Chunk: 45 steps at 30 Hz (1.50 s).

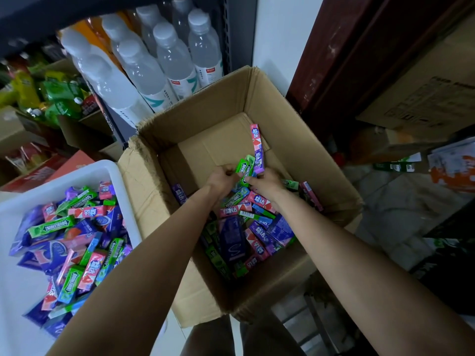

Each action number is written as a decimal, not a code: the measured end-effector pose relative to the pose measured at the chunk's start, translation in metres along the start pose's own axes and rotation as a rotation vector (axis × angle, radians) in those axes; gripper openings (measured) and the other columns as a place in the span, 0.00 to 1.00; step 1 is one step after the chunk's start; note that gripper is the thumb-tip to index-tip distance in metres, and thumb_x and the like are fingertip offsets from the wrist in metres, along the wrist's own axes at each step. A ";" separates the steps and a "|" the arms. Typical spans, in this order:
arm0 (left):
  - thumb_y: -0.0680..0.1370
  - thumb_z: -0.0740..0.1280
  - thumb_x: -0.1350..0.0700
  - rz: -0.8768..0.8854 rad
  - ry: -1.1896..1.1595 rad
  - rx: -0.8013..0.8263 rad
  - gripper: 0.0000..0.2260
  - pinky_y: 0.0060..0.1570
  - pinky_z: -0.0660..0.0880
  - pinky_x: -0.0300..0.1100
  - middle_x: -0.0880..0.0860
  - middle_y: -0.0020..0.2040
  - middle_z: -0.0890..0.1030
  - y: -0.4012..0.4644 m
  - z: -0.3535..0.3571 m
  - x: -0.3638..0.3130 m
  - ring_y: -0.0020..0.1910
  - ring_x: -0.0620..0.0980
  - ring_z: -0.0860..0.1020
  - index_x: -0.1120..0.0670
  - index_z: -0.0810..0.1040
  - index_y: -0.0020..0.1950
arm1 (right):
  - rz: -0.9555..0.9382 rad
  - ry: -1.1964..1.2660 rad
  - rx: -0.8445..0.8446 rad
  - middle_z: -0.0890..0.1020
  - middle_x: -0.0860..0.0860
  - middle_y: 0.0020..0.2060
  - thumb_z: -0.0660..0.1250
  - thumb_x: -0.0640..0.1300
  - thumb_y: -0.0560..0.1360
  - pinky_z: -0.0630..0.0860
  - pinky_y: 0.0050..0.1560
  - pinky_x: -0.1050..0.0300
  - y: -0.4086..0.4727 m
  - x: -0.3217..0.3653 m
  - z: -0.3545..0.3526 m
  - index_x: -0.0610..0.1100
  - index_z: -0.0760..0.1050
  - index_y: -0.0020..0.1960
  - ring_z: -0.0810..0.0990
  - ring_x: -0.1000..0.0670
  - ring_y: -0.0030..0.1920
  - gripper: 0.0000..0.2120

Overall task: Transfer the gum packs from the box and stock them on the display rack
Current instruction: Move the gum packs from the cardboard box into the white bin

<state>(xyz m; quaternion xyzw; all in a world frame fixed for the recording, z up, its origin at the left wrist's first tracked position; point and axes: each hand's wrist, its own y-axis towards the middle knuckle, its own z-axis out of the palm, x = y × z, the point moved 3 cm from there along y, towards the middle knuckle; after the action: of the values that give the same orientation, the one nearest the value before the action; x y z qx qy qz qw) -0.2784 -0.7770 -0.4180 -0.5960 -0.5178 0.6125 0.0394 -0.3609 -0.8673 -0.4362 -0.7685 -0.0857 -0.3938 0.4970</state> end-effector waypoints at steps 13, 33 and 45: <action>0.79 0.65 0.58 0.132 -0.212 0.025 0.12 0.37 0.76 0.37 0.54 0.50 0.80 -0.034 -0.006 -0.016 0.47 0.49 0.77 0.58 0.77 0.61 | -0.188 0.105 0.062 0.79 0.48 0.53 0.68 0.38 0.75 0.77 0.53 0.54 -0.035 0.032 -0.010 0.43 0.73 0.56 0.78 0.48 0.55 0.10; 0.78 0.65 0.58 0.488 -0.190 -0.085 0.05 0.42 0.79 0.42 0.54 0.43 0.82 -0.195 -0.160 0.019 0.41 0.45 0.80 0.50 0.80 0.48 | -0.570 -0.097 0.042 0.84 0.47 0.47 0.71 0.45 0.70 0.79 0.51 0.40 -0.188 0.088 0.116 0.46 0.79 0.52 0.82 0.46 0.50 0.11; 0.77 0.67 0.59 0.394 0.431 -0.240 0.16 0.47 0.73 0.49 0.61 0.52 0.80 -0.230 -0.228 0.190 0.51 0.61 0.78 0.60 0.72 0.63 | -0.443 -0.469 -0.133 0.81 0.43 0.54 0.69 0.42 0.73 0.68 0.44 0.60 -0.231 -0.037 0.258 0.40 0.76 0.60 0.79 0.45 0.53 0.17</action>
<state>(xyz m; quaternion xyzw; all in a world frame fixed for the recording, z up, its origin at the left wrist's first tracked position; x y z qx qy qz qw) -0.2873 -0.4106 -0.3362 -0.8014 -0.4406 0.4023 -0.0421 -0.3722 -0.5301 -0.3511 -0.8316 -0.3370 -0.3096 0.3147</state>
